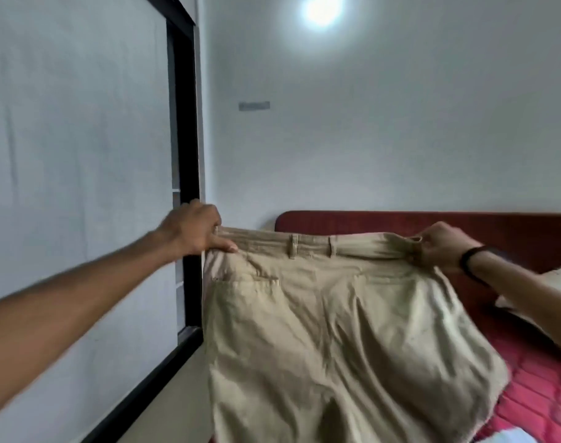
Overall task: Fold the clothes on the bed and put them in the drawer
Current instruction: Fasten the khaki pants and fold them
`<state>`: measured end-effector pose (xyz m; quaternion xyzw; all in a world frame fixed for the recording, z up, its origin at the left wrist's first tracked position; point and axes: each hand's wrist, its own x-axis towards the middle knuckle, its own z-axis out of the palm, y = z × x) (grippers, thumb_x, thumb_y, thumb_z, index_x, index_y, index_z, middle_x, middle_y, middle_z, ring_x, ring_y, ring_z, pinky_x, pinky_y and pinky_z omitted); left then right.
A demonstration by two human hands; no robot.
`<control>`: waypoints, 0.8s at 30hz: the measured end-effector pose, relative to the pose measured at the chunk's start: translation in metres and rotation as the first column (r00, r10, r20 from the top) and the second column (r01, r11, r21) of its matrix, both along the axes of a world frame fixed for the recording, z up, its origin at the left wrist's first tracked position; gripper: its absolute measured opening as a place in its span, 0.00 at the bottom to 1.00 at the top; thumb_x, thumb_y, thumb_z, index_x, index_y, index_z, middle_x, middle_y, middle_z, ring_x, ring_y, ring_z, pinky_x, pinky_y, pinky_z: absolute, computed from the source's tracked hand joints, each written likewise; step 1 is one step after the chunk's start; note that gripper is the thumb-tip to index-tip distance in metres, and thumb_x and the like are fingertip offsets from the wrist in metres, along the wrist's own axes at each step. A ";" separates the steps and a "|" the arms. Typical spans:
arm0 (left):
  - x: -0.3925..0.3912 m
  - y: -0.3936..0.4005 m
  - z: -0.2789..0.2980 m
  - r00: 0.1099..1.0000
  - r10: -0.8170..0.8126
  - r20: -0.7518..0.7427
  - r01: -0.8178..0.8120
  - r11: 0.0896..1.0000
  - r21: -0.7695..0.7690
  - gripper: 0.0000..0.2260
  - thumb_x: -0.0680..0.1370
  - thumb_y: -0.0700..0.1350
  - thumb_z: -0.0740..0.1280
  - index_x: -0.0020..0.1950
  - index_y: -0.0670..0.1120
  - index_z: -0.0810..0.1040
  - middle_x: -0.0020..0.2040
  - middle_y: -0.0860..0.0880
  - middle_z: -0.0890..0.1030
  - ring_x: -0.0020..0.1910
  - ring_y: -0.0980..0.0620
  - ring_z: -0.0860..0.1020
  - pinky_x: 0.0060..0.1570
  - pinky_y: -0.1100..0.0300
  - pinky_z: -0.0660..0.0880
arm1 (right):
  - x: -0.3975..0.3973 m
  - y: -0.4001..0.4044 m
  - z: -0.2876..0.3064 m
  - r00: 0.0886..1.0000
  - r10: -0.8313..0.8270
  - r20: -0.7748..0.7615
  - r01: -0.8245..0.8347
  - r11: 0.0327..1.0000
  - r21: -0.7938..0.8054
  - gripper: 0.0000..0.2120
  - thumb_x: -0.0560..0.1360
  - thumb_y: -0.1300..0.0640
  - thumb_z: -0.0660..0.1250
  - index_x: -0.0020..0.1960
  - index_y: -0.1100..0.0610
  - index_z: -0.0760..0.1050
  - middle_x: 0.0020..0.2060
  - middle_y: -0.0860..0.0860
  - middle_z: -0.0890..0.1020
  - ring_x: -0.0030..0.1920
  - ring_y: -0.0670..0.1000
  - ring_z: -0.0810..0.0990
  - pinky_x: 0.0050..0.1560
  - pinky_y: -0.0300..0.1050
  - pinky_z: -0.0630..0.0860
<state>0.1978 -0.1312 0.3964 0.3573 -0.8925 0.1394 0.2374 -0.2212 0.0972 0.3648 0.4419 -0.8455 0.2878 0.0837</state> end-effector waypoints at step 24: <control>0.044 0.164 -0.449 0.966 0.144 -0.214 0.036 0.747 0.664 0.28 0.68 0.78 0.67 0.36 0.53 0.83 0.46 0.63 0.84 0.47 0.63 0.80 0.53 0.55 0.78 | 0.124 0.106 -0.423 0.920 0.356 0.163 -0.391 0.853 0.345 0.15 0.71 0.56 0.66 0.54 0.48 0.84 0.50 0.47 0.84 0.54 0.52 0.81 0.57 0.45 0.76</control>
